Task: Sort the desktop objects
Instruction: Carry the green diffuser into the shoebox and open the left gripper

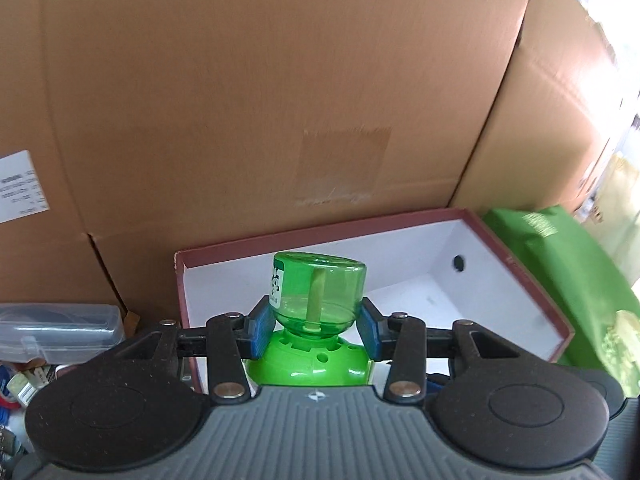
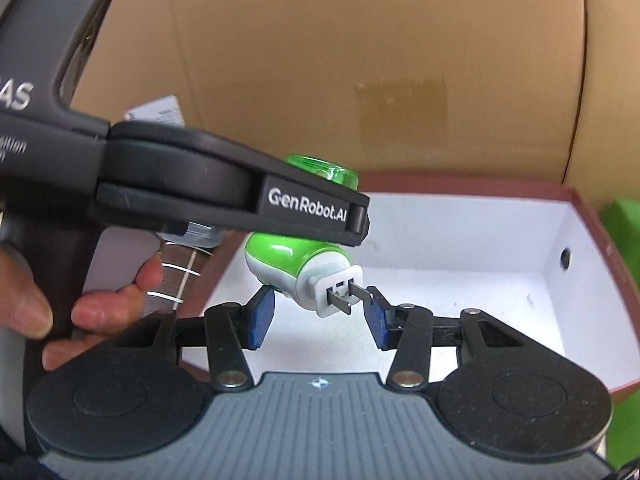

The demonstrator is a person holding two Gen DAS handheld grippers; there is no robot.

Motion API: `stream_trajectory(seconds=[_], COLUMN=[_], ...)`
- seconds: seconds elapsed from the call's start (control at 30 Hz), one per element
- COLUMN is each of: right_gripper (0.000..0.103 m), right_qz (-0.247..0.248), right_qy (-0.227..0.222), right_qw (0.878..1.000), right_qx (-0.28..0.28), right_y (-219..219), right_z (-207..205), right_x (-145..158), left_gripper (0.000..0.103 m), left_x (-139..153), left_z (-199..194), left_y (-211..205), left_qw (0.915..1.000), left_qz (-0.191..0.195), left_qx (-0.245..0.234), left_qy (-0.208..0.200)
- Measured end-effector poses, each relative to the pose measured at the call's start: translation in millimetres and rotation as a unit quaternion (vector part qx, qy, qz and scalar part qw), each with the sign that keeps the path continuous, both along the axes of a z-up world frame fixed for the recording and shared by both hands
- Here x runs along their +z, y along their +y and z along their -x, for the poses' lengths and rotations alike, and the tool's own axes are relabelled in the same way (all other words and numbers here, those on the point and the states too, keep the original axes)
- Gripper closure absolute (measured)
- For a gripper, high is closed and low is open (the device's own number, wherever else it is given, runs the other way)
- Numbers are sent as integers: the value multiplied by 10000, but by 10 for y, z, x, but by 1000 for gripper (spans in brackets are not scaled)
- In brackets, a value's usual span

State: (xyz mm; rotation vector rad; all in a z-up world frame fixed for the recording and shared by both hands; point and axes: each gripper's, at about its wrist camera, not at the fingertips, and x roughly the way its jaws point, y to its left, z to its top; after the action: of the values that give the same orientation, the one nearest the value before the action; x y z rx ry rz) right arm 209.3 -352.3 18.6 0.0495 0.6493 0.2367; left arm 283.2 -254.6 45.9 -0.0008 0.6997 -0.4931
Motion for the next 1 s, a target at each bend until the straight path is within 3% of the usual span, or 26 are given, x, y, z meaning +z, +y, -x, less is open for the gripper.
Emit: stream_trajectory(seconds=[0.2,0.3,0.43,0.6,0.83,1.0], right_gripper=[55,54,35,12,9,8], right_qz=[-75,-123,8,73,418,342], right_qy=[333,420,457,352,78,-47], right_qw=[9994,9990,9985,9975,9951,9949], right_qx=[-61,-125,-315,-606,-898,-947], right_y=[-9,10,76,135,304,223], right_z=[-185,-241,-286,-171,101,359], right_x=[-149,-195,-194,-151,-71,81], left_gripper=[56,45,14,9,8,8], left_x=[-110,-156,-103,-22,67,105], left_z=[-137,-154,-82,22,240,421], left_y=[-27,-25,36,115,205,310], left_qw=[9998,9996,9998,9993,9985,9987], left_qz=[-138,-102,-39,133,26,48], left_qx=[8,-100,-197,-261,-272,-228], left_qy=[143,233,-37,-236,-472,-451])
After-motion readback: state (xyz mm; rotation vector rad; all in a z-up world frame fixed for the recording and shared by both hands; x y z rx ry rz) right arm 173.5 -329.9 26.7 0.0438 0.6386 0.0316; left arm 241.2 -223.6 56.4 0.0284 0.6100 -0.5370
